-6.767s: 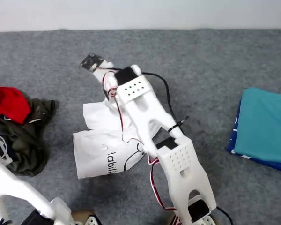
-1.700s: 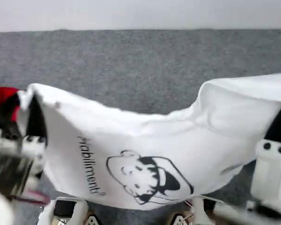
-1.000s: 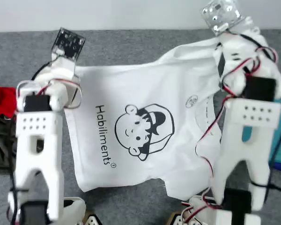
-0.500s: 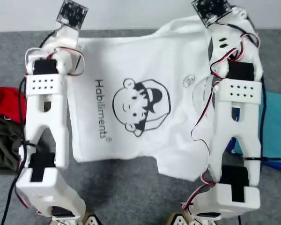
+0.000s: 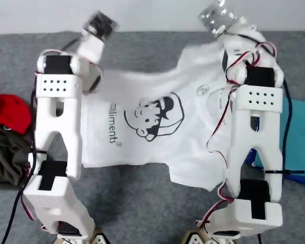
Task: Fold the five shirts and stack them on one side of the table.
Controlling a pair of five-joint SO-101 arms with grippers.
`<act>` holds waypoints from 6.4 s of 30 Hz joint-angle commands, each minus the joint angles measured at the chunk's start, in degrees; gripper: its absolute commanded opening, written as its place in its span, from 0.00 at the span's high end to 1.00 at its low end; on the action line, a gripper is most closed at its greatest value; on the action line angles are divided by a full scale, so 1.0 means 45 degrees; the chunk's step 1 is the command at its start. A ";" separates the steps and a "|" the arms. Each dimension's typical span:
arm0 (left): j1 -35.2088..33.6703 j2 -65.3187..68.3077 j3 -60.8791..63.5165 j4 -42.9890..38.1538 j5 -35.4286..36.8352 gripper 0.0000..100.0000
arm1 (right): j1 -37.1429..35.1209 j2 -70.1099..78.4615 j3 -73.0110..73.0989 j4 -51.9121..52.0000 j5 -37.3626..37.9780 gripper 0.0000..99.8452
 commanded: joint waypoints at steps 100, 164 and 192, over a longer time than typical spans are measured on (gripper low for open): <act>0.0567 0.3770 0.2960 -0.0723 0.1758 1.00 | -0.0596 -0.3956 0.2716 1.1087 -0.1211 0.87; 0.0078 -0.6095 0.9700 -0.3810 0.3263 0.95 | -0.0127 -0.1670 0.3477 0.8391 -0.1875 0.94; 0.0645 0.3243 0.4425 -0.0215 0.1739 0.99 | -0.0029 -0.1475 0.3497 1.0149 -0.2637 0.94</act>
